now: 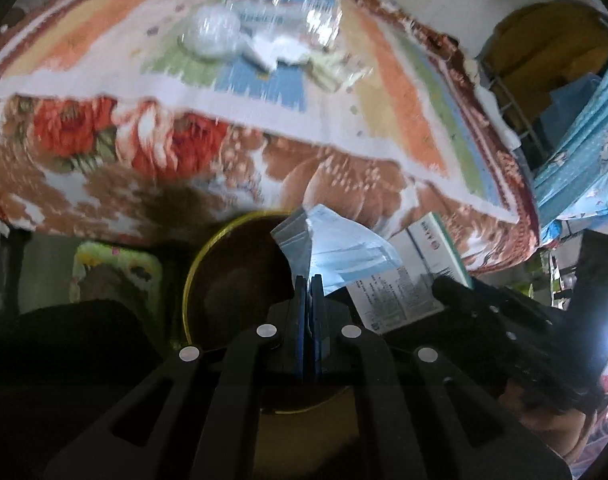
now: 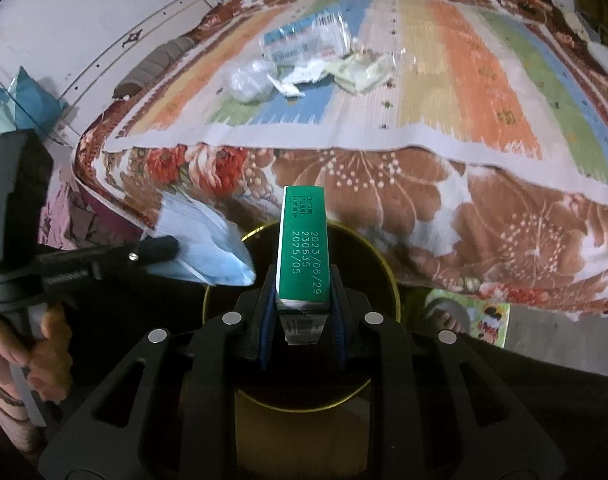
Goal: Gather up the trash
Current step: 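Lower both held items into the dark bin and open both grippers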
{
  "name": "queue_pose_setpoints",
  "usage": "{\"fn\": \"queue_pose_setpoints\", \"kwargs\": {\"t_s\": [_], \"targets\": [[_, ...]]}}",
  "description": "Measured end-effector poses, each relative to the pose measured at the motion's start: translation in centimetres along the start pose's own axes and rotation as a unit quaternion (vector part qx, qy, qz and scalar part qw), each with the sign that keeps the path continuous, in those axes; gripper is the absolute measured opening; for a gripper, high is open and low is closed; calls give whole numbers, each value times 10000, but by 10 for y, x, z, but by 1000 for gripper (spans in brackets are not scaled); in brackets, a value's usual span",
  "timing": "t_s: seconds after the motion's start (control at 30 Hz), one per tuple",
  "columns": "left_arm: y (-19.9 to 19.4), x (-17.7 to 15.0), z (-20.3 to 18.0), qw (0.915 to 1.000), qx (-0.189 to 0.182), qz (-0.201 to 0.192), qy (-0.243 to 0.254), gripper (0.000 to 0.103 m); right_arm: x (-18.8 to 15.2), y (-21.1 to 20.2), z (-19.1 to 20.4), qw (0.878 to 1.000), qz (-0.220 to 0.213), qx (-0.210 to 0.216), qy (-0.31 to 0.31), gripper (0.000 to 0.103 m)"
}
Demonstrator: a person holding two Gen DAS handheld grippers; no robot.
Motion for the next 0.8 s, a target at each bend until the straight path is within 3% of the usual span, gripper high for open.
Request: {"fn": "queue_pose_setpoints", "kwargs": {"t_s": [0.27, 0.47, 0.63, 0.7, 0.8], "targets": [[24, -17, 2, 9965, 283, 763, -195, 2, -5, 12, -17, 9988, 282, -81, 399, 22], [25, -11, 0, 9947, 661, 785, -109, 2, -8, 16, -27, 9969, 409, -63, 673, 22], [35, -7, 5, 9933, 705, 886, -213, 2, -10, 22, -33, 9955, 547, -159, 755, 24], [41, -9, 7, 9922, 606, 1042, -317, 7, -10, 24, -34, 9950, 559, -137, 813, 24], [39, -9, 11, 9915, 547, 1094, -444, 21, -8, 25, -34, 9945, 564, -71, 879, 36]]}}
Point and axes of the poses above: each gripper's, at about its wrist camera, not at the fingertips, and y roughly the way its jaws point, z to its left, x to its top, the point moved 7 cm from there along y, roughly the way its jaws point, and after that the axes turned 12 degrees about x, right-handed, at the moved point
